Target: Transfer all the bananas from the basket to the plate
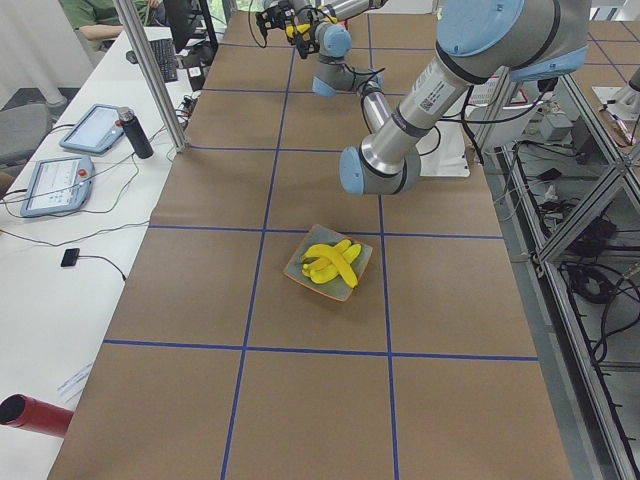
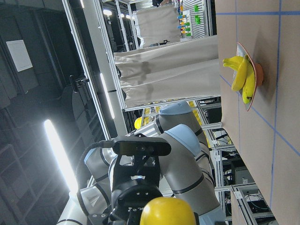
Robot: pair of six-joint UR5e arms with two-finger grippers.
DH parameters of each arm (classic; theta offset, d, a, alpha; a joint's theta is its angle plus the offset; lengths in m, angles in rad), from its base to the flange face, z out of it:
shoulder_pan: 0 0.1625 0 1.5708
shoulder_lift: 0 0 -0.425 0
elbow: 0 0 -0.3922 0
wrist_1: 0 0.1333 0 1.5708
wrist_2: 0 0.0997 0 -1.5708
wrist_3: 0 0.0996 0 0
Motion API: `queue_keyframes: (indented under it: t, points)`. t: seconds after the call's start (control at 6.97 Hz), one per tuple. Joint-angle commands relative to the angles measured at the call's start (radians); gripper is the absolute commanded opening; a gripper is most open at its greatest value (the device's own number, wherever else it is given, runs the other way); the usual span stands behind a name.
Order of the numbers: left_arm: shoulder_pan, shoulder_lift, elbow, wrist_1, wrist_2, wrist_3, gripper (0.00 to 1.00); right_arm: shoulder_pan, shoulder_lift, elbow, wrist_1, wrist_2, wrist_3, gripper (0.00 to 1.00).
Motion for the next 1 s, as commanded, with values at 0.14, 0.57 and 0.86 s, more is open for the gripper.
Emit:
queue_keyframes:
  t: [0.14,0.57,0.86]
  points:
    - [-0.002,0.003,0.000,-0.002,0.001,-0.003,0.00,0.027,-0.030,0.008,0.008,-0.002,-0.001,1.00]
    - [-0.050,0.055,-0.012,0.015,-0.033,0.075,0.00,0.181,-0.057,-0.004,-0.003,-0.175,-0.006,1.00]
    - [-0.101,0.110,-0.053,0.137,-0.113,0.188,0.00,0.292,-0.026,-0.004,-0.062,-0.424,0.002,1.00]
